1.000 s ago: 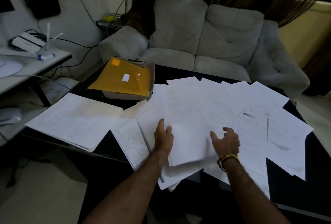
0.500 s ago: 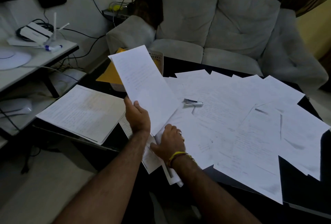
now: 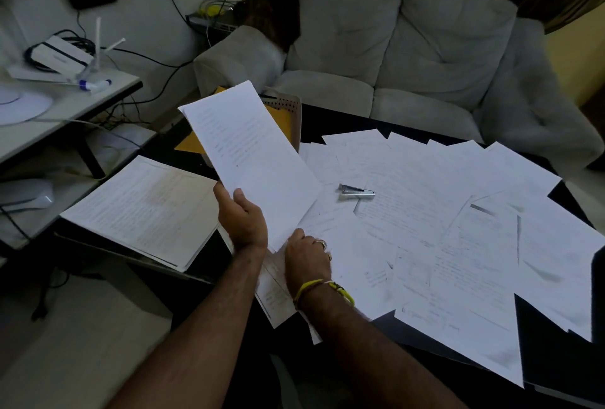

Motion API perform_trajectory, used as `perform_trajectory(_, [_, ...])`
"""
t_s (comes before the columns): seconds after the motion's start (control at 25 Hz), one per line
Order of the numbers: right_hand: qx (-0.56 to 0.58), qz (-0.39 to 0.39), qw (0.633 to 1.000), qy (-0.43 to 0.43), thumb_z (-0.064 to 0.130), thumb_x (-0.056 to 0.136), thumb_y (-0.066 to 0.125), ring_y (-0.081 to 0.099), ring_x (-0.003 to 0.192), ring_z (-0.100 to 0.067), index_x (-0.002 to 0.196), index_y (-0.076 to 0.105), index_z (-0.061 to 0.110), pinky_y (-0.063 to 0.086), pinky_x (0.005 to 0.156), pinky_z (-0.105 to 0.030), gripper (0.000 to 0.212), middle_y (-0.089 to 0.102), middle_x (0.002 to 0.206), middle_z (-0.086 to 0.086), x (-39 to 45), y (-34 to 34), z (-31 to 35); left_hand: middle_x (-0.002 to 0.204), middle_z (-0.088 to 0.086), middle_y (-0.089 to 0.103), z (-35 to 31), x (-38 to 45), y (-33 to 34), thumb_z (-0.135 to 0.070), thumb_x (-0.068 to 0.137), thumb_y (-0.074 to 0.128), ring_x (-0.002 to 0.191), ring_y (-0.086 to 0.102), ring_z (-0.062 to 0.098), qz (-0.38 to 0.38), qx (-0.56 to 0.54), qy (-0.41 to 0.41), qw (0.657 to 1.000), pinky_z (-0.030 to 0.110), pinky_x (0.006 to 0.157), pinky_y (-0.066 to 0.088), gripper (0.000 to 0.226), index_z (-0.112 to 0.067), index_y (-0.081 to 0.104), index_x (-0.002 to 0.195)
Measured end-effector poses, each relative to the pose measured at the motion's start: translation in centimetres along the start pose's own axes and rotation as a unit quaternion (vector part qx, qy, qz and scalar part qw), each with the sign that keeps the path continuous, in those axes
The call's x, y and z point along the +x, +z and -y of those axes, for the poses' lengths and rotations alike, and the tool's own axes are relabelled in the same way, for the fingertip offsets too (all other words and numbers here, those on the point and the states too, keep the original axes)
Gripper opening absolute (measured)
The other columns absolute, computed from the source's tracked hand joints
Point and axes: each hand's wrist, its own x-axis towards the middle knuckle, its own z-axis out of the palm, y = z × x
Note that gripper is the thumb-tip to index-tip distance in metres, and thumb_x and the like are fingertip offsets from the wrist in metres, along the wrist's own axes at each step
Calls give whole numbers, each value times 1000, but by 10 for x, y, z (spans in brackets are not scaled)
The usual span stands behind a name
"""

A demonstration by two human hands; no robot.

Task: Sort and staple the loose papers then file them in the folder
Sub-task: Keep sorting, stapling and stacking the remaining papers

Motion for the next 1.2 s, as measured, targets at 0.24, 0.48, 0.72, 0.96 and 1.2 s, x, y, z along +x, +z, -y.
perform_trajectory(0.24, [286,-5,947,143,23,95,52,55,115,-38,114,58,0,45,91,-35,30,60,122,-23,31,-78,-52,120,20,62,-23,30,-9,0,94,43,98,58,15,-109,-59,-18,992,-4,74,38,38,4,46,131])
perform_trajectory(0.48, [304,-193,915,183,21,95,49,61,100,-39,104,64,2,46,77,-31,26,66,109,-22,8,-179,-102,127,21,57,-41,-11,18,-1,95,45,112,58,32,13,-44,-70,996,16,82,42,40,2,45,135])
perform_trajectory(0.72, [57,-287,951,103,13,93,43,66,90,-37,111,57,13,41,65,-34,23,67,99,-15,-22,-202,-94,125,10,60,-47,-90,46,-16,95,46,111,57,28,300,-32,-104,948,41,95,48,36,-12,50,130])
perform_trajectory(0.96, [206,44,972,104,42,99,38,56,113,-35,109,60,8,44,89,-36,41,61,119,-17,-12,-93,-102,99,-3,68,-16,-132,31,-24,94,51,91,64,16,417,-29,-178,891,36,76,55,12,-28,59,102])
perform_trajectory(1.2, [224,114,963,101,28,99,41,54,116,-36,114,59,1,43,91,-33,36,59,125,-19,-2,-41,-108,110,0,59,-11,-132,28,-39,101,41,102,54,22,408,98,-199,886,32,88,42,34,-13,57,115])
